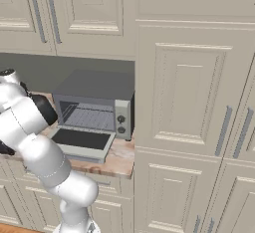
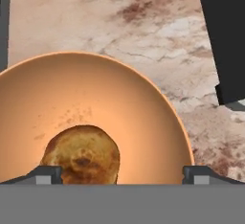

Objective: Pick up the heated bread from the toaster oven and place it in the bowl. Then move the bread bowl to the dining counter.

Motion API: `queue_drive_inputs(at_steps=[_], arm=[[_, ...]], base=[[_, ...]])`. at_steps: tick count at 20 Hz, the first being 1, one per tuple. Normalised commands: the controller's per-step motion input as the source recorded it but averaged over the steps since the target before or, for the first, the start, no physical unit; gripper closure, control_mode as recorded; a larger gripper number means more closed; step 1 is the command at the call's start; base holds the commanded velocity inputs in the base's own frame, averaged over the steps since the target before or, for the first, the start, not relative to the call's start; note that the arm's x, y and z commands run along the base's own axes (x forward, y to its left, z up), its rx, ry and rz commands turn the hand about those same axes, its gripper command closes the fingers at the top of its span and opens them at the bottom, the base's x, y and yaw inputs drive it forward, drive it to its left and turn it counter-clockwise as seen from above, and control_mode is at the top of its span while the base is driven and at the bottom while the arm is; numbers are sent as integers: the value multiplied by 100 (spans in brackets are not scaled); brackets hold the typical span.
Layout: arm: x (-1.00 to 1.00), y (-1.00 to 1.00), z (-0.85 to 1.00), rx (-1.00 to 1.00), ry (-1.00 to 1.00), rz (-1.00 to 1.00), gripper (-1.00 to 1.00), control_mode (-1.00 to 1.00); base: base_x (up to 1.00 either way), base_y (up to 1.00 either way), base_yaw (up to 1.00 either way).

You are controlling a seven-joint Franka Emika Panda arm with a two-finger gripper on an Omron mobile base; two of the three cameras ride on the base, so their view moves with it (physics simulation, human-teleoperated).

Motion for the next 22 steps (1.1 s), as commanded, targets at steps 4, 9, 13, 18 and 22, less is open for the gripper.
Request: queue_drive_inputs(at_steps=[4, 9, 13, 18, 22], arm=[[0, -25, 34, 2, 13, -25, -100, -100], [-15, -51, -62, 2, 5, -1, -100, -100], [-8, -24, -32, 7, 0, 0, -100, -100], [0, 0, -48, 7, 0, 0, -100, -100], [0, 22, -34, 4, -1, 0, -100, -100]], base=[[0, 0, 0], [0, 0, 0], [0, 0, 0], [0, 0, 0], [0, 0, 0]])
